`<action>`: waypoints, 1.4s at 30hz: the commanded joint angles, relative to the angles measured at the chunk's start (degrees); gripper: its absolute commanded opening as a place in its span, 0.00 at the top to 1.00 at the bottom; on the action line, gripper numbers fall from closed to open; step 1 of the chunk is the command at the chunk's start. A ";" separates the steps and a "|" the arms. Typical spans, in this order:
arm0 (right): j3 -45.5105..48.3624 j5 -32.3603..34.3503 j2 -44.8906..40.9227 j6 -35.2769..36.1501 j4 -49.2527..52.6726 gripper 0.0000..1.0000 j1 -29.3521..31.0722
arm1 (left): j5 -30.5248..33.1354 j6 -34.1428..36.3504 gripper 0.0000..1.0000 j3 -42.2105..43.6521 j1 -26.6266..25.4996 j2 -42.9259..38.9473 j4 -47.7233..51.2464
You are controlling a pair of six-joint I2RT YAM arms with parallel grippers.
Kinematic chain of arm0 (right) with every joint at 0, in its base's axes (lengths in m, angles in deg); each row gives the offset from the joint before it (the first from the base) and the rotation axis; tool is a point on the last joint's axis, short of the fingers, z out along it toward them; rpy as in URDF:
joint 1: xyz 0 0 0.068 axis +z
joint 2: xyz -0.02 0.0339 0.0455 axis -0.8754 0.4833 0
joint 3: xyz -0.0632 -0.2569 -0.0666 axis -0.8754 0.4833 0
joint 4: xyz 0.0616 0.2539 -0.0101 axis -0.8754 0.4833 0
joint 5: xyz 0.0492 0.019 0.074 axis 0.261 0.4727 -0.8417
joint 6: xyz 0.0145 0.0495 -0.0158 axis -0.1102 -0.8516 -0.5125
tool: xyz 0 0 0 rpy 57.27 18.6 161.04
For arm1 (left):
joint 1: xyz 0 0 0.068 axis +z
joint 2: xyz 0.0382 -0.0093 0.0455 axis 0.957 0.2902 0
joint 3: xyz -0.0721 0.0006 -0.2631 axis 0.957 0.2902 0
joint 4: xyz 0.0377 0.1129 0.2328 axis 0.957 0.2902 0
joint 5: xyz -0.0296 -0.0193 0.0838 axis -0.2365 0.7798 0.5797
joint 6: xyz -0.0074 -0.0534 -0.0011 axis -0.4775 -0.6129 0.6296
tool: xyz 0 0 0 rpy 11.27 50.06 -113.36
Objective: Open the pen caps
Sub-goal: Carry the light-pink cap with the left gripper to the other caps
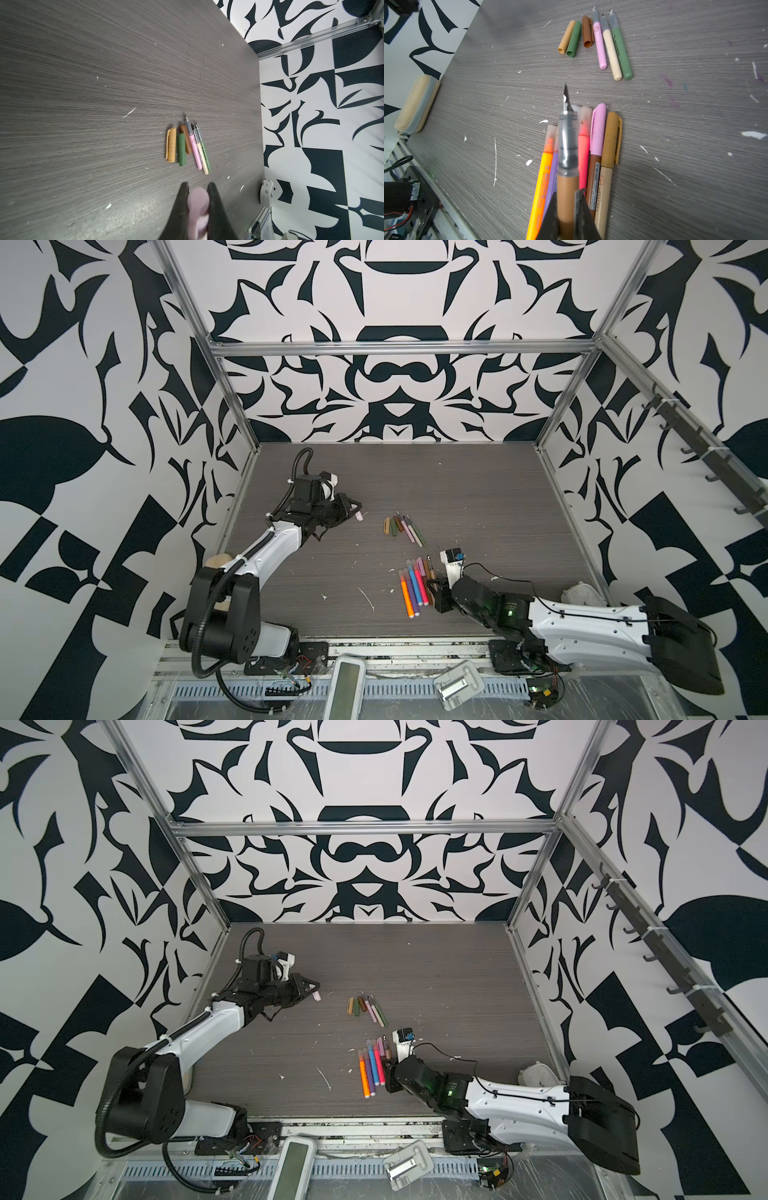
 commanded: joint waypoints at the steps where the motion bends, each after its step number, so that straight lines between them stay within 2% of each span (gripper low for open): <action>1: 0.02 2.07 -1.14 -0.73 -0.96 1.00 -0.33 | -2.12 0.85 1.00 -1.33 0.18 4.58 -0.03; 13: 4.34 3.92 -7.81 -2.24 -2.06 1.00 -0.40 | -5.98 0.01 1.00 -9.13 -0.02 22.36 2.35; 18: 6.03 4.50 -11.36 -2.59 -1.80 1.00 -0.36 | -7.90 -0.62 0.96 -12.52 -0.66 28.52 2.74; 23: 7.49 5.01 -14.37 -3.03 -1.25 1.00 -0.41 | -7.52 0.65 0.87 -16.68 -2.69 32.52 6.17; 29: 8.75 5.64 -17.26 -3.48 -0.60 1.00 -0.35 | -6.05 1.40 0.80 -19.03 -5.26 33.65 8.40; 36: 9.20 5.82 -18.46 -3.64 -0.38 1.00 -0.36 | -5.09 1.40 0.67 -20.22 -6.39 33.44 9.71; 42: 9.46 5.79 -18.93 -3.65 -0.23 1.00 -0.34 | -4.74 1.23 0.65 -20.37 -6.64 32.89 10.15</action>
